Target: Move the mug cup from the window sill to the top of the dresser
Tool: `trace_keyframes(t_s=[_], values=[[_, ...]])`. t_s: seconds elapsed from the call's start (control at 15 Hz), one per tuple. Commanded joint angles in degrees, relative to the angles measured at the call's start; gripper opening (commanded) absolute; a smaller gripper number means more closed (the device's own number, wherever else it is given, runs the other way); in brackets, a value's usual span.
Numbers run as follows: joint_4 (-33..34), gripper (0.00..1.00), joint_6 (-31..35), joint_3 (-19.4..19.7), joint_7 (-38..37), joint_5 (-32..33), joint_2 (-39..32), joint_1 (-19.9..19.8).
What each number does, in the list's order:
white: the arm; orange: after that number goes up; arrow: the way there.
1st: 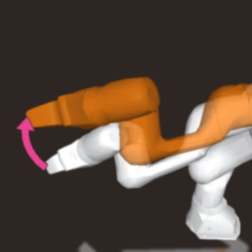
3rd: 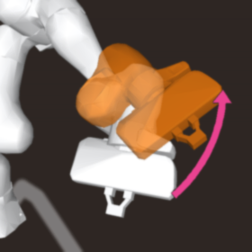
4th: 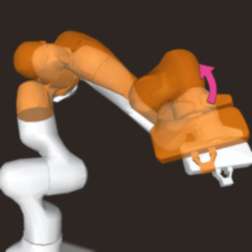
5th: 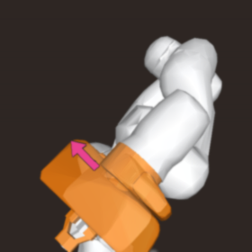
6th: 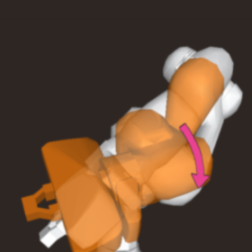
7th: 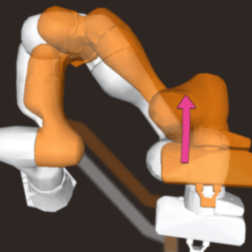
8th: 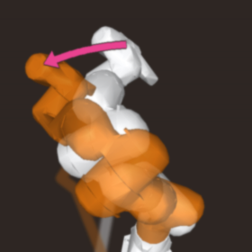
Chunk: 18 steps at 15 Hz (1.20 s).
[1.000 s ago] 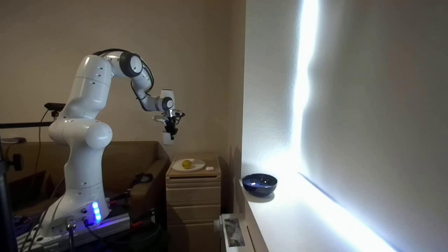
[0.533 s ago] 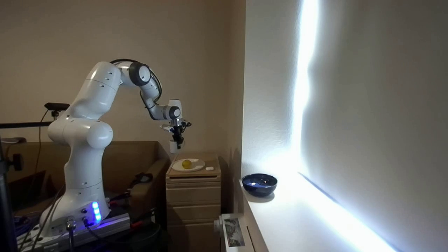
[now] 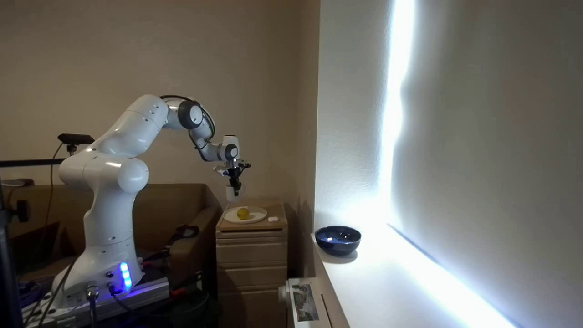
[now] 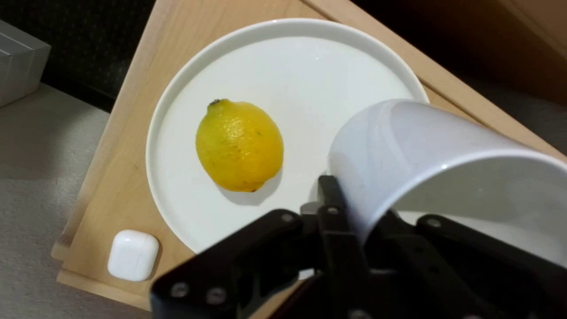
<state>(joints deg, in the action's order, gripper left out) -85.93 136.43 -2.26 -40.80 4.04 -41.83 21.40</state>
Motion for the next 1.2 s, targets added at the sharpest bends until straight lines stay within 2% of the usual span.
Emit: trace_keyframes(t_s=[0.0,0.07,0.27,1.13], values=[[1.1,0.06,-0.4,0.5,0.0,-0.5,-0.6,0.7],[1.5,0.02,-0.5,0.5,-0.2,-0.5,-0.8,0.8],[2.5,0.02,0.3,0.1,0.2,-2.0,-3.0,-0.2],[5.9,0.02,0.5,1.1,-0.2,-2.2,-9.1,0.5]])
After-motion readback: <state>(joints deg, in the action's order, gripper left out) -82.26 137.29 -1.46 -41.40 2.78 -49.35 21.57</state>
